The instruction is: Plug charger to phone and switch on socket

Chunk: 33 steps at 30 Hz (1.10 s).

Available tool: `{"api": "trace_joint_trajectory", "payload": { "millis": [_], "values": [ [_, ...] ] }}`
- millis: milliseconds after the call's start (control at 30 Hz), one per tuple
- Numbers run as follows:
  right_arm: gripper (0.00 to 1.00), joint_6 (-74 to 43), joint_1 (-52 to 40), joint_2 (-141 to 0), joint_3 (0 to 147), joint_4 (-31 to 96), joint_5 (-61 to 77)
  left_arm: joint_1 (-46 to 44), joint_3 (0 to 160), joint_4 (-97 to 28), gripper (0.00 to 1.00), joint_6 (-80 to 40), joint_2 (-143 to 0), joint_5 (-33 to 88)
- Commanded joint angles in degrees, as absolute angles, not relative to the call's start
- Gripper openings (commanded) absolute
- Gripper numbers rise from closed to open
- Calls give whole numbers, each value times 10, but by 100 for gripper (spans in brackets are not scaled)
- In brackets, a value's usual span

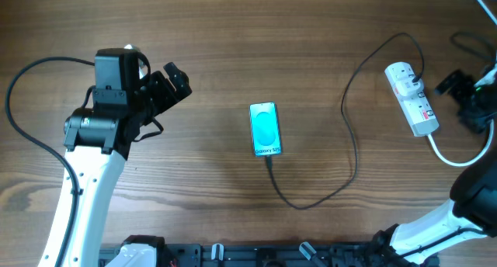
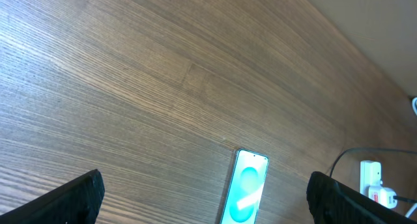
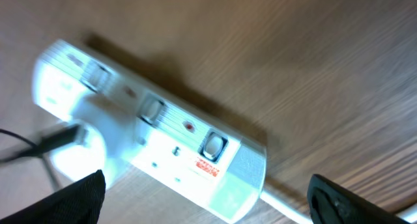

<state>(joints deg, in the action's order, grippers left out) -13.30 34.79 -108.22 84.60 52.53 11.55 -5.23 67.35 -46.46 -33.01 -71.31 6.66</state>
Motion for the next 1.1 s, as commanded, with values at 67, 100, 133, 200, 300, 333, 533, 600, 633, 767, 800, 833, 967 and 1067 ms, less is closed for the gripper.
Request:
{"api": "trace_joint_trajectory", "payload": {
  "millis": [67, 100, 133, 200, 300, 333, 533, 600, 633, 767, 800, 833, 967, 1067],
  "values": [
    [100, -105, 346, -1106, 863, 542, 102, -50, 674, -464, 100, -317, -710, 59],
    [100, -104, 346, -1125, 863, 545, 102, -50, 674, -464, 100, -317, -710, 59],
    [100, -104, 346, -1142, 863, 550, 105, -50, 674, -464, 100, -317, -710, 59],
    [100, -104, 346, -1180, 863, 551, 106, -50, 674, -464, 100, -317, -710, 59],
    [100, -104, 346, -1211, 863, 539, 106, -50, 674, -464, 100, -317, -710, 59],
    [100, -104, 346, -1221, 863, 535, 106, -50, 674, -464, 100, -317, -710, 59],
    [100, -107, 346, -1232, 864, 512, 111, -50, 674, -464, 100, -317, -710, 59],
    [100, -107, 346, -1232, 864, 499, 117, -50, 674, -464, 100, -317, -710, 59],
    [100, -105, 346, -1232, 864, 490, 135, -50, 674, -464, 100, -317, -710, 59],
    [100, -106, 346, -1232, 864, 478, 164, -50, 674, -464, 100, -317, -710, 59],
    [100, -106, 346, -1232, 864, 478, 164, -50, 674, -464, 100, -317, -710, 59],
    [100, -107, 346, -1232, 864, 478, 164, -50, 674, -464, 100, -317, -710, 59],
    [99, -107, 346, -1232, 864, 477, 167, -50, 674, -464, 100, -317, -710, 59],
    [100, -107, 346, -1232, 864, 476, 167, -50, 674, -464, 100, -317, -710, 59]
  ]
}}
